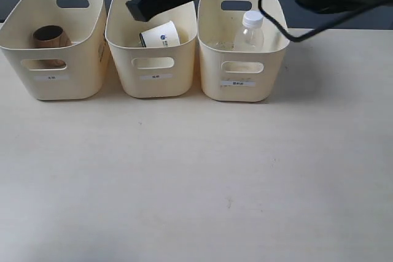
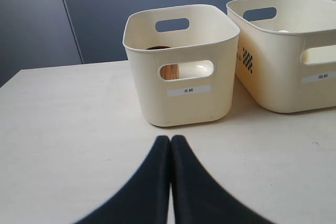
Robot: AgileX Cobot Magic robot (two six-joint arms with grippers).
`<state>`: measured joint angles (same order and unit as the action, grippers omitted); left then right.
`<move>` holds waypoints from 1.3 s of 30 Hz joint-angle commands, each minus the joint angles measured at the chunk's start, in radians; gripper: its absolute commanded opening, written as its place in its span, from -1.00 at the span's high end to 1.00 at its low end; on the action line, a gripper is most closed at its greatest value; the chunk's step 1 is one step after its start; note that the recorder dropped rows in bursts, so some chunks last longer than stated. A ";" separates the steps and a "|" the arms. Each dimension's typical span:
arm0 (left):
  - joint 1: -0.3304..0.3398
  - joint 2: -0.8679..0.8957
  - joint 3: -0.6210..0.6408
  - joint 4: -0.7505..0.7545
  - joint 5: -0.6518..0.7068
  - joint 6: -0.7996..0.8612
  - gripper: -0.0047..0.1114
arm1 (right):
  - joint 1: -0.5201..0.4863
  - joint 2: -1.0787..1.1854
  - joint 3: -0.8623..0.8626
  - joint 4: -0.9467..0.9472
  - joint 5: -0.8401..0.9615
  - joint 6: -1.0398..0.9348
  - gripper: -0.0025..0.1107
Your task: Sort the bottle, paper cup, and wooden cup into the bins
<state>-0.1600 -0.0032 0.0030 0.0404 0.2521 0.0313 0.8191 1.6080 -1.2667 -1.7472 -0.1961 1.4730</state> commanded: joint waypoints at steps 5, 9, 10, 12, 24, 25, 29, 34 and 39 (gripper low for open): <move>-0.003 0.003 -0.003 0.003 -0.013 -0.003 0.92 | -0.002 -0.140 0.044 0.003 -0.027 0.016 0.97; -0.003 0.003 -0.003 0.003 -0.013 -0.003 0.92 | -0.002 -0.147 0.044 0.003 -0.023 0.016 0.97; -0.003 0.003 -0.003 0.003 -0.013 -0.003 0.92 | -0.002 -0.147 0.044 0.003 -0.023 0.016 0.97; -0.003 0.003 -0.003 0.003 -0.013 -0.003 0.92 | -0.002 -0.149 0.044 0.003 -0.021 0.016 0.97; -0.003 0.003 -0.003 0.003 -0.013 -0.003 0.92 | -0.005 -0.222 0.126 0.003 0.121 0.170 0.97; -0.003 0.003 -0.003 0.003 -0.013 -0.003 0.92 | -0.007 -0.247 0.156 0.003 0.162 0.170 0.97; -0.003 0.003 -0.003 0.003 -0.013 -0.003 0.92 | -0.066 -0.369 0.292 0.003 0.196 0.170 0.97; -0.003 0.003 -0.003 0.003 -0.013 -0.003 0.92 | -0.206 -0.584 0.491 0.005 0.161 0.170 0.97; -0.003 0.003 -0.003 0.003 -0.013 -0.003 0.92 | -0.402 -0.850 0.690 0.015 0.089 0.170 0.97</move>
<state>-0.1600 -0.0032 0.0030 0.0404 0.2521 0.0313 0.5201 0.8970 -0.6729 -1.7385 -0.0672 1.6404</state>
